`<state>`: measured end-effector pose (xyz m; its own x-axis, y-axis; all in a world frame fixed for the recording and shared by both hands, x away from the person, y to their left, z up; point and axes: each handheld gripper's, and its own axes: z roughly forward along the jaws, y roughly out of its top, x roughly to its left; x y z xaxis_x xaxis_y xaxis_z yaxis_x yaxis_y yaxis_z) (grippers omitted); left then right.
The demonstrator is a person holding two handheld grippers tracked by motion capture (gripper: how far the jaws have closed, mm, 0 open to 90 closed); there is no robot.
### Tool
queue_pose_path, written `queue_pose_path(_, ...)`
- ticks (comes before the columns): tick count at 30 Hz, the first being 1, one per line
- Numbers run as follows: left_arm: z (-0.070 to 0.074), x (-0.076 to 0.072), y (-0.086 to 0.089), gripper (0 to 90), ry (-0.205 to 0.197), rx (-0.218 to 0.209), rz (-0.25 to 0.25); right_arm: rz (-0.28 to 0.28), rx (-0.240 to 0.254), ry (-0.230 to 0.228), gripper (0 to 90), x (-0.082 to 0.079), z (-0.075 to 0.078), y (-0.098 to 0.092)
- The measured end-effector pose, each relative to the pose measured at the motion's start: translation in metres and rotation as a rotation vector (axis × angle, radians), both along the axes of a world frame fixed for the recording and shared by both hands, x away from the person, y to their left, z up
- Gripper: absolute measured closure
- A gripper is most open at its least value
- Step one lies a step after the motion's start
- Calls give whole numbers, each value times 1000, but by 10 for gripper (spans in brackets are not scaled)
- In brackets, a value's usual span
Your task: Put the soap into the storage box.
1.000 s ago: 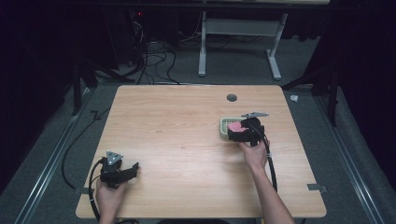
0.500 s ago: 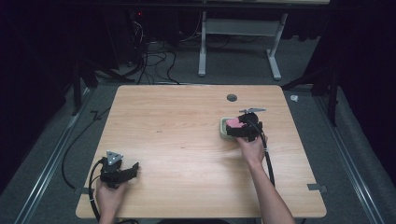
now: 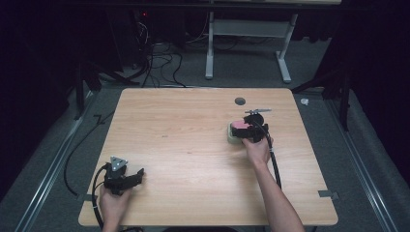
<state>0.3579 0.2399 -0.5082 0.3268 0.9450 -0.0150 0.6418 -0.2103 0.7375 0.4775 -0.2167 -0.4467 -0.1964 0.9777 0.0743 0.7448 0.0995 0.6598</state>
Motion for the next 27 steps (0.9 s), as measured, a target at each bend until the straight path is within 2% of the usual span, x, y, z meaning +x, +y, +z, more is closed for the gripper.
queue_pose_path(3,0,0,0,237,0,0,0,-15,16,16,134,3,-6,-1)
queue_pose_path(14,0,0,0,237,0,0,0,-39,2,47,133,11,-18,1)
queue_pose_path(27,0,0,0,237,0,0,0,-48,2,61,132,14,-24,3)
